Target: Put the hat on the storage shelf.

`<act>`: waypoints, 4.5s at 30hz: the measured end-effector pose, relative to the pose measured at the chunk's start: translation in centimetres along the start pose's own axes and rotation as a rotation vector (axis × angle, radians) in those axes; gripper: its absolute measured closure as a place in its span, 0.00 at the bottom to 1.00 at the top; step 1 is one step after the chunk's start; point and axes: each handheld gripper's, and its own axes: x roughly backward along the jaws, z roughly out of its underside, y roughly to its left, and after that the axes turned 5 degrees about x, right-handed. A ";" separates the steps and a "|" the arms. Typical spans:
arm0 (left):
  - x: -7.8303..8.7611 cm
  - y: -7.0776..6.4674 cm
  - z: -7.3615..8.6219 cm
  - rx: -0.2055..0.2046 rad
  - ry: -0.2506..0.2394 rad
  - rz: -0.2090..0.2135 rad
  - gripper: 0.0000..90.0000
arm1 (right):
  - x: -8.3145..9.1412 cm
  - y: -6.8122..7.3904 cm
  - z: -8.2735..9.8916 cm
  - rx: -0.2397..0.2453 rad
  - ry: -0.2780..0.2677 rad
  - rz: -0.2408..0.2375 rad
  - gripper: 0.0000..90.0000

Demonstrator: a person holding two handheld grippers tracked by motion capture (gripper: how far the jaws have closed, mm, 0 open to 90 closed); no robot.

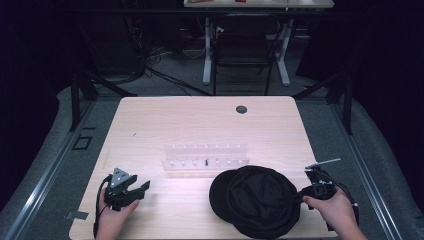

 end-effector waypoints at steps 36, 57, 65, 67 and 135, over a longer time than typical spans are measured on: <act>0.0 0.1 0.0 0.005 -0.005 -0.006 0.48 | 3.2 -0.2 -0.5 -0.030 -0.027 -0.159 0.98; 0.0 0.1 0.0 0.004 -0.004 -0.006 0.48 | 6.4 1.6 -1.3 -0.027 -0.045 -0.293 0.98; 0.1 0.1 0.0 0.007 -0.005 -0.006 0.48 | 7.5 2.2 -1.8 -0.030 -0.057 -0.382 0.98; 0.0 0.1 0.0 0.006 -0.005 -0.006 0.48 | 7.7 2.5 -2.0 -0.035 -0.062 -0.396 0.98; 0.0 0.1 0.0 0.007 -0.004 -0.006 0.48 | 17.8 5.2 -5.2 -0.043 -0.403 -0.580 0.98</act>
